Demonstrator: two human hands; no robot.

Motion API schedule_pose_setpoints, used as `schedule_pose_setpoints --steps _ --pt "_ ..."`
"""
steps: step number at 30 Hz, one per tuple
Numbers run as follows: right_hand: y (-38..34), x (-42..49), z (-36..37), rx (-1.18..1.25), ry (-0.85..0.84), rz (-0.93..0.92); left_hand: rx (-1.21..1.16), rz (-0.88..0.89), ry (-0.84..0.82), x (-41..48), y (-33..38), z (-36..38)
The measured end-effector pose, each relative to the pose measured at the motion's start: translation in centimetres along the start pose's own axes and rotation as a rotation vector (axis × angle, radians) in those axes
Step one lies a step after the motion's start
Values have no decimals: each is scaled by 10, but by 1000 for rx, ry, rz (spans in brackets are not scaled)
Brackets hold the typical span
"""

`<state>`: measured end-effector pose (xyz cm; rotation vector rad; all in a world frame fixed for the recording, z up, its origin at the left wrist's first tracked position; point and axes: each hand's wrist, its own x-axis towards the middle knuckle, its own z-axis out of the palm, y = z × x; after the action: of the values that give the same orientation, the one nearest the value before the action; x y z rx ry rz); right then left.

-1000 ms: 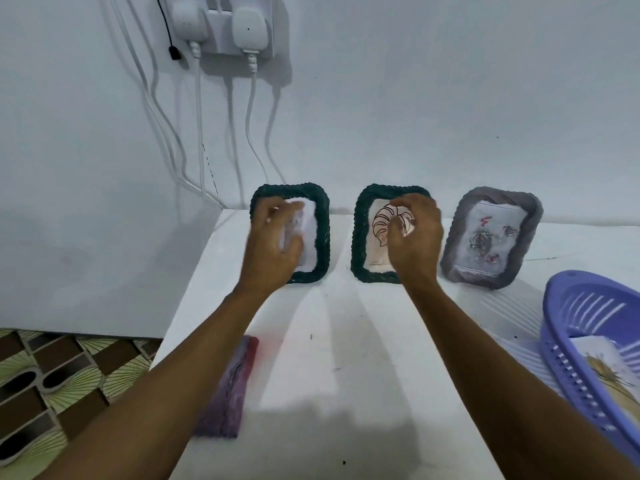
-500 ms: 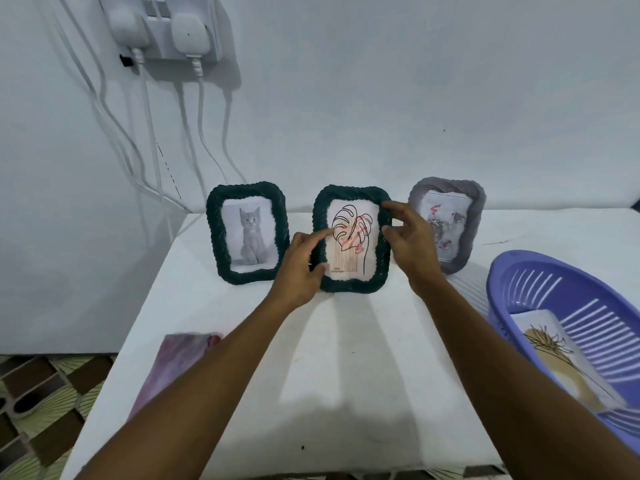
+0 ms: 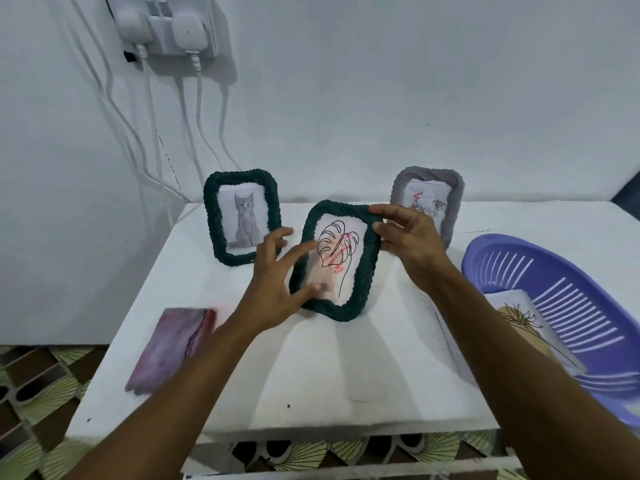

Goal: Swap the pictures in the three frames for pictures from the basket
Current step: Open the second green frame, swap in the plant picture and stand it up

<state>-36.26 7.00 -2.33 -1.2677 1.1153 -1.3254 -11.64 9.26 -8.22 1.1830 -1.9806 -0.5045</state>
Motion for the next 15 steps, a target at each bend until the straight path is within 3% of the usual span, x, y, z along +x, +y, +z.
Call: schedule_pose_setpoints --steps 3,7,10,15 --pt "-11 -7 11 -11 -15 10 5 123 -184 -15 27 4" --pt "-24 -15 25 -50 -61 12 251 189 -290 -24 38 10" --pt "-28 -23 32 -57 -96 2 320 163 -275 -32 40 11" --pt "-25 -30 37 2 -145 -29 189 118 -136 -41 39 11"
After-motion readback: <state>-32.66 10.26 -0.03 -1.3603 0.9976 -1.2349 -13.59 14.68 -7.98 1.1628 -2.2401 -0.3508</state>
